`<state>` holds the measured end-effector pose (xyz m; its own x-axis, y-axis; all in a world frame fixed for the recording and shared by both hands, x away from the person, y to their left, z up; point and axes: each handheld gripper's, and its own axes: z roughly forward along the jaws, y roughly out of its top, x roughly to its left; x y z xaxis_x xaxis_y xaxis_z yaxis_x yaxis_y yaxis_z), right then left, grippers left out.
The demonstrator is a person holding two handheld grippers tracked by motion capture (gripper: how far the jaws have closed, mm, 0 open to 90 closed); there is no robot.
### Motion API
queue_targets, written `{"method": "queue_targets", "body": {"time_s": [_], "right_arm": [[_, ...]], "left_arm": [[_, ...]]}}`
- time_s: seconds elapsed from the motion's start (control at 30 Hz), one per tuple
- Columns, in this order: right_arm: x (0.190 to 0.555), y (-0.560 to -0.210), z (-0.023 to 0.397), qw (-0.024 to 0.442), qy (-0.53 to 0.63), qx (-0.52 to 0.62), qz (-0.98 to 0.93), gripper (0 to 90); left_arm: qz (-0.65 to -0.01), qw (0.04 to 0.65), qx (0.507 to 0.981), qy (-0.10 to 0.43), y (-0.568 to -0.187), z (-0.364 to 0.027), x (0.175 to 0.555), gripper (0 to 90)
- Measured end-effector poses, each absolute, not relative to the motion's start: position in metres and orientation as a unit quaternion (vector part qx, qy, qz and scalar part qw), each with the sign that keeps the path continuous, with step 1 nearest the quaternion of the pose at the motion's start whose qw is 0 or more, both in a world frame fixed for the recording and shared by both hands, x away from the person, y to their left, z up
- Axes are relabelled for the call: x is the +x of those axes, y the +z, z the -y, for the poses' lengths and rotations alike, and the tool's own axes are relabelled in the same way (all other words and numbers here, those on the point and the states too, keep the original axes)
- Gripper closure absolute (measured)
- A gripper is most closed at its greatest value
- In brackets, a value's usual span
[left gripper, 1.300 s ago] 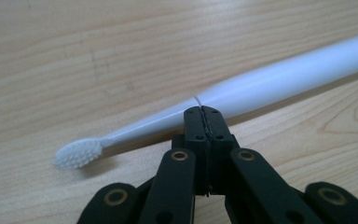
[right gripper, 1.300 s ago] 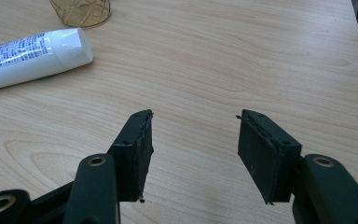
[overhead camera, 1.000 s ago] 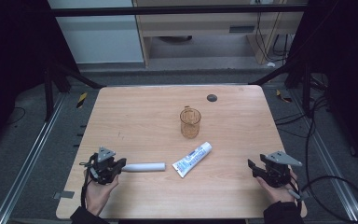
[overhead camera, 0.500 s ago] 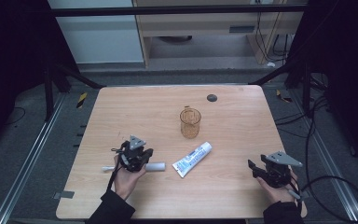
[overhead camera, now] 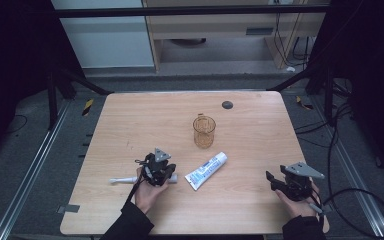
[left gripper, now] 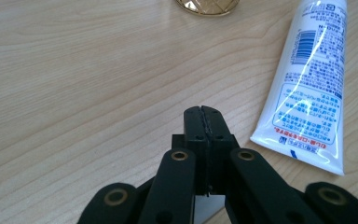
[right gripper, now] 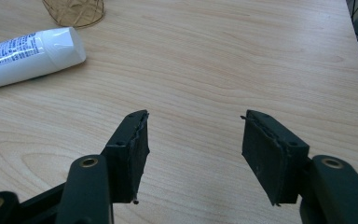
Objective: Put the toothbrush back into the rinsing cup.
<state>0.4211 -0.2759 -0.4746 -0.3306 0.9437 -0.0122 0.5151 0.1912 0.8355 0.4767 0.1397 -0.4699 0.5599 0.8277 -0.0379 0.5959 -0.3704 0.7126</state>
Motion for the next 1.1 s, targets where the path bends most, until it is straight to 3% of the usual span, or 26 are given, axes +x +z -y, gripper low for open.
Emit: {"method": "queue_targets", "body": {"time_s": [1.1], "right_arm": [[0.421,-0.475,0.276,0.28,0.383,0.508,-0.719,40.1]], "left_arm": [[-0.415,0.342,0.831,0.145,-0.47,-0.147,0.447,89.7]]}}
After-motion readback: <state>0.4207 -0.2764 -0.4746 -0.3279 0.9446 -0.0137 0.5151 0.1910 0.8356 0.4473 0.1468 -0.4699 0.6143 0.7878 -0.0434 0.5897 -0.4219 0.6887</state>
